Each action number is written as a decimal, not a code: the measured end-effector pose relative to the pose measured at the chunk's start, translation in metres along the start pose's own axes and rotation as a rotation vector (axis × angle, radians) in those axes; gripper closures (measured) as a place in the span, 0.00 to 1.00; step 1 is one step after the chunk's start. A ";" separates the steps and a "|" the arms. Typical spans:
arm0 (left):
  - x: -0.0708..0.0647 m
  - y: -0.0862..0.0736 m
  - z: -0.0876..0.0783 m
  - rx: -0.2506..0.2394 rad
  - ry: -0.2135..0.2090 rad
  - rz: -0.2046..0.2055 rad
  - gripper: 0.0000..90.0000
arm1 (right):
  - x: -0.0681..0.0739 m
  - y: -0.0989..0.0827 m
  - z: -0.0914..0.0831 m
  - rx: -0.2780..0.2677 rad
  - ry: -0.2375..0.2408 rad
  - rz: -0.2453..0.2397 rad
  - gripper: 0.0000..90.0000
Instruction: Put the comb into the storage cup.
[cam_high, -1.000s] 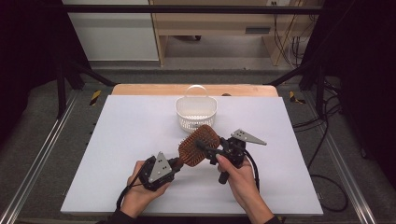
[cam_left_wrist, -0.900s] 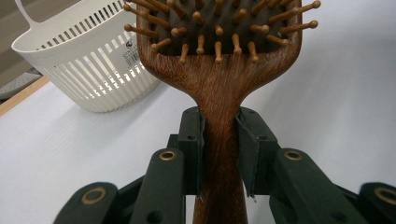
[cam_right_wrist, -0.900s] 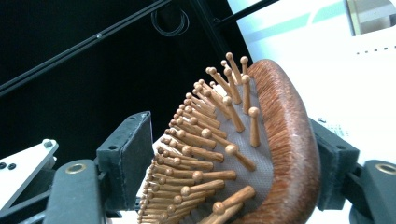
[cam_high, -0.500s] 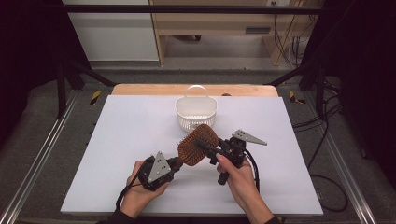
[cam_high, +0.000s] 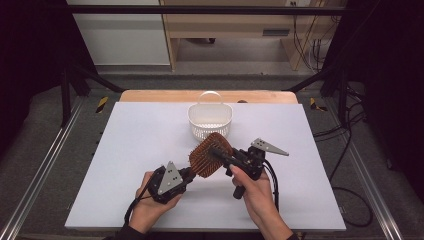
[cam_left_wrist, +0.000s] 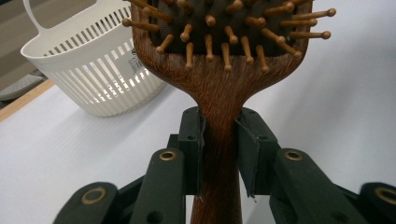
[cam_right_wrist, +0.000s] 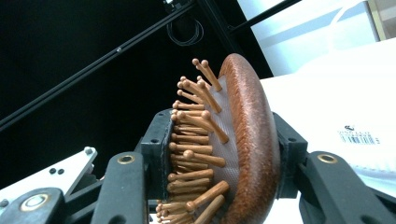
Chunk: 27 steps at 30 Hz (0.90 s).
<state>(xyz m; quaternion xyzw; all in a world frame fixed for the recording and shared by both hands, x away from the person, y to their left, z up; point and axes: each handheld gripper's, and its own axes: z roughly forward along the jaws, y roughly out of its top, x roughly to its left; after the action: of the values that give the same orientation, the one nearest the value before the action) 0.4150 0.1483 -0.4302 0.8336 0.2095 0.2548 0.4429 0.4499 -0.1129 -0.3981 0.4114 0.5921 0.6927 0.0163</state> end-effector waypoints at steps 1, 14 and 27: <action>0.000 0.000 0.000 -0.002 -0.001 -0.003 0.80 | 0.000 0.000 0.000 -0.001 -0.001 -0.003 0.58; -0.003 0.002 0.003 -0.043 -0.007 -0.052 0.72 | 0.006 0.006 -0.005 -0.033 -0.025 -0.004 0.58; 0.006 -0.001 -0.008 -0.144 0.031 -0.174 0.36 | -0.015 0.025 -0.030 -0.146 -0.103 0.034 0.58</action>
<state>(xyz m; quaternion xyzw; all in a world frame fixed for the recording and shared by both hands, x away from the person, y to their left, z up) 0.4144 0.1574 -0.4253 0.7744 0.2691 0.2427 0.5186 0.4535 -0.1523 -0.3846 0.4541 0.5314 0.7121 0.0651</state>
